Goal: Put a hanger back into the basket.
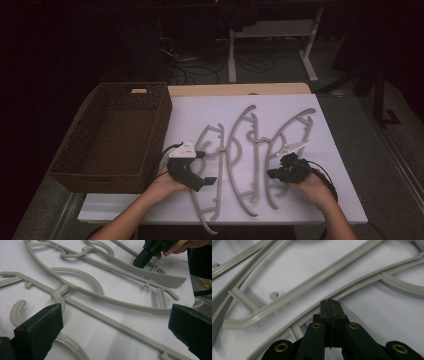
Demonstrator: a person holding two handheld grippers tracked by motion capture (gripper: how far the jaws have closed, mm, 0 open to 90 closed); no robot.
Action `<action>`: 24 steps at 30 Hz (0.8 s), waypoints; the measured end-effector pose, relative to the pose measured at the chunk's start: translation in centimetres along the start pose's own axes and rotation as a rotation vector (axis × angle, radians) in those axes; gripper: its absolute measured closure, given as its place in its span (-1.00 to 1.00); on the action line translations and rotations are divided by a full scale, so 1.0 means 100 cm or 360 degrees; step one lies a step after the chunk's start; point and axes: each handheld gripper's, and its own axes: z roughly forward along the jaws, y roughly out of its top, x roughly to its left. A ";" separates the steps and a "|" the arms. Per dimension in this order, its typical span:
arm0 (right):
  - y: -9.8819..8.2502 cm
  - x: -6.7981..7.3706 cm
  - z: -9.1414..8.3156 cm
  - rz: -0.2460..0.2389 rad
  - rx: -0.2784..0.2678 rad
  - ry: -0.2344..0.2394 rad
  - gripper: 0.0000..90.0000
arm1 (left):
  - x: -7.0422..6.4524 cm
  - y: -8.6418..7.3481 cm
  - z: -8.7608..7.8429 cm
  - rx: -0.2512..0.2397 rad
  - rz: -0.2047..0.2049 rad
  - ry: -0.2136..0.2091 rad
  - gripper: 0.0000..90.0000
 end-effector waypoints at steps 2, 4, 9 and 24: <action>0.004 0.002 0.005 -0.0010 -0.0003 0.0016 0.98 | 0.000 0.000 0.000 0.0001 0.0002 0.0000 -1.00; 0.009 0.005 0.009 -0.0023 -0.0006 0.0035 0.98 | 0.000 0.000 0.000 0.0001 0.0003 0.0000 -1.00; 0.017 0.011 0.017 -0.0044 -0.0015 0.0051 0.98 | 0.000 0.000 0.001 0.0001 -0.0002 0.0000 -1.00; -0.007 -0.043 -0.032 0.0164 -0.0186 -0.0287 0.98 | 0.000 0.002 0.002 0.0010 -0.0010 -0.0002 -1.00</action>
